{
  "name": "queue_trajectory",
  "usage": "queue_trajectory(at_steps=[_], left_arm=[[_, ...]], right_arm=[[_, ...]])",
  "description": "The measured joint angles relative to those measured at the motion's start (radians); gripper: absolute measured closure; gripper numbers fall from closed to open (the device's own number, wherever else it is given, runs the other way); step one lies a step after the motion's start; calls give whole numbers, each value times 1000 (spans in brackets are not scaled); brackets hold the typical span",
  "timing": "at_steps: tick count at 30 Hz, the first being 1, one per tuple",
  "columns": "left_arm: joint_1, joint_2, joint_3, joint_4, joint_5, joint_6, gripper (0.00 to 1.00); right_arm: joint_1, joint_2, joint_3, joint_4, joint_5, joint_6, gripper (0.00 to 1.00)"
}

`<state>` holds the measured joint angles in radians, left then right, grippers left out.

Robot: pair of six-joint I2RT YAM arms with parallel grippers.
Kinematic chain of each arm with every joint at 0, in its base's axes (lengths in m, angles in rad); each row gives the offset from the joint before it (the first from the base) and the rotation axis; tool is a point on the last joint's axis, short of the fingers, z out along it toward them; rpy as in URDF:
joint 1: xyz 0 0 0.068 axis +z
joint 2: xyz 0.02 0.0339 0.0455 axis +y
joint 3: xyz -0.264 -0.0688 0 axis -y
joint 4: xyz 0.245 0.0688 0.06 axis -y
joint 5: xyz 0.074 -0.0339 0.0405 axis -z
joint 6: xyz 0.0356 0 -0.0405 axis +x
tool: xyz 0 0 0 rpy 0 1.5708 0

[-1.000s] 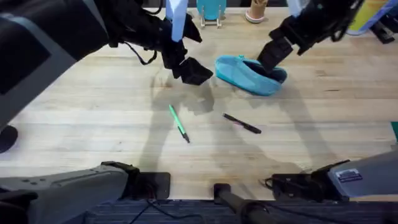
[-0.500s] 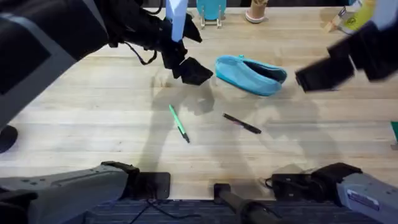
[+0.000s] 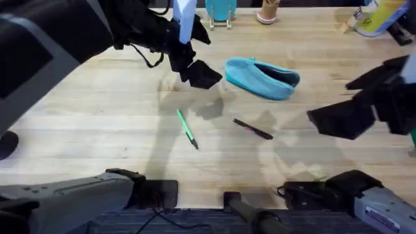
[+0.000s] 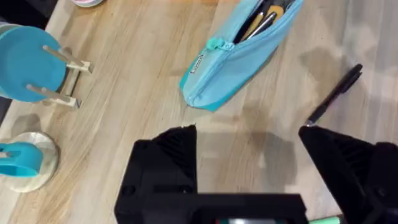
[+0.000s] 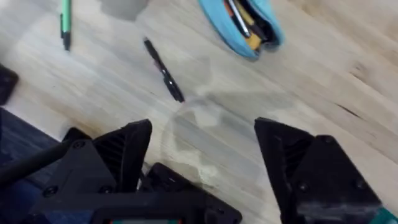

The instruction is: Unzip the bag, pick up the pens from the table one at a time and place them inside, then zip the bag closed.

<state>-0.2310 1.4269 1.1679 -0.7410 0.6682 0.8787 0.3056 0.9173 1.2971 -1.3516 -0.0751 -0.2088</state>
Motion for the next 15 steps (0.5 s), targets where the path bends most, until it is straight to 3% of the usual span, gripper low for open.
queue_trajectory(at_steps=[15], left_arm=[[0, -7, 0, -158, -12, 0, 8]], right_arm=[[184, 55, -125, 102, -31, 15, 4]])
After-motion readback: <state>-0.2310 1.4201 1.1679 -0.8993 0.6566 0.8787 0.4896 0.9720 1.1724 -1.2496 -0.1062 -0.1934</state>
